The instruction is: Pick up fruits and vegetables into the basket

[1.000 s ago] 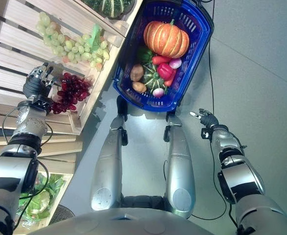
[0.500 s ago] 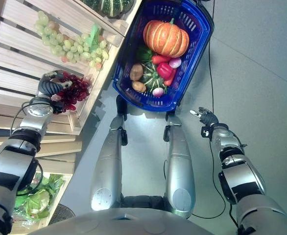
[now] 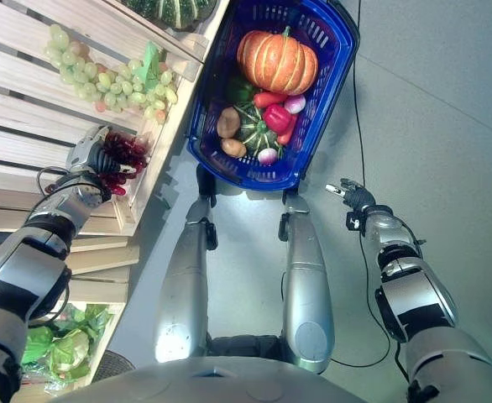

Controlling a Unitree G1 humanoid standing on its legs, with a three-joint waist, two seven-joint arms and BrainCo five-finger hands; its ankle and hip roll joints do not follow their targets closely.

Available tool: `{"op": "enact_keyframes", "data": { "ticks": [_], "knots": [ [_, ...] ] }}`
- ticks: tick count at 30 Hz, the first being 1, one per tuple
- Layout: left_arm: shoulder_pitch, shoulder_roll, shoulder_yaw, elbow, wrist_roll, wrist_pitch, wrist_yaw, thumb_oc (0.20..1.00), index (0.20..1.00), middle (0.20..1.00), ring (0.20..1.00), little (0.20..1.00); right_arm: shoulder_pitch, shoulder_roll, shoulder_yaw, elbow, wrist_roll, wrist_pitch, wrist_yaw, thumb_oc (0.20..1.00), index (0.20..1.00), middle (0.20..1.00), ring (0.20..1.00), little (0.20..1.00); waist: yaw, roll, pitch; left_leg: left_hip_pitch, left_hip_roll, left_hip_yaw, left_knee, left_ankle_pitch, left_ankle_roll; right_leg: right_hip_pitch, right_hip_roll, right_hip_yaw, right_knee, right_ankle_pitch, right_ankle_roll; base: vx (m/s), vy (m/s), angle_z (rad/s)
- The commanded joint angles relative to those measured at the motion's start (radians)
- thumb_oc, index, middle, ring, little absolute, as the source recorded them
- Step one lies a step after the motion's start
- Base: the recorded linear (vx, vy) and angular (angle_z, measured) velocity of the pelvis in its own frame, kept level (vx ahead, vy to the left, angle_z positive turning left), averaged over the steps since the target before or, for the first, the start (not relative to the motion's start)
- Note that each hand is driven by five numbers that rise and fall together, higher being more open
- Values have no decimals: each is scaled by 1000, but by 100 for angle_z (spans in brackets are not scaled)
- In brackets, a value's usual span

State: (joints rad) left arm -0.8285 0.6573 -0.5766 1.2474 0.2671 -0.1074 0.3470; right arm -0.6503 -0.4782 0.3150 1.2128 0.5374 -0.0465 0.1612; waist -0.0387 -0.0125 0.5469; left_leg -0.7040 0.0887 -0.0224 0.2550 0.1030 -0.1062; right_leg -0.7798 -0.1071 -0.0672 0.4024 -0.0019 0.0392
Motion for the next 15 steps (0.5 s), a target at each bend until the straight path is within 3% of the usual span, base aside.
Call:
{"op": "enact_keyframes", "data": {
  "ticks": [1, 15],
  "knots": [
    [42, -34, 24, 102, -4, 57, -24, 1000, 1000, 1000, 1000, 1000, 43, -28, 27, 19, 20, -3, -7, 1000, 1000, 1000, 1000, 1000, -4, -5, -27, -51, -66, 38, 70, -56, 58, 38, 64, -60, 5, -52, -26, 0, 0, 0],
    [35, -64, 52, 157, 1, 151, -215, 1000, 1000, 1000, 1000, 1000, 30, -9, 26, 22, 12, 2, -14, 1000, 1000, 1000, 1000, 1000, -6, -28, -27, -65, -64, 36, 81, -61, 57, 25, 69, -56, 8, -46, -25, 0, 0, 0]
  ]
}}
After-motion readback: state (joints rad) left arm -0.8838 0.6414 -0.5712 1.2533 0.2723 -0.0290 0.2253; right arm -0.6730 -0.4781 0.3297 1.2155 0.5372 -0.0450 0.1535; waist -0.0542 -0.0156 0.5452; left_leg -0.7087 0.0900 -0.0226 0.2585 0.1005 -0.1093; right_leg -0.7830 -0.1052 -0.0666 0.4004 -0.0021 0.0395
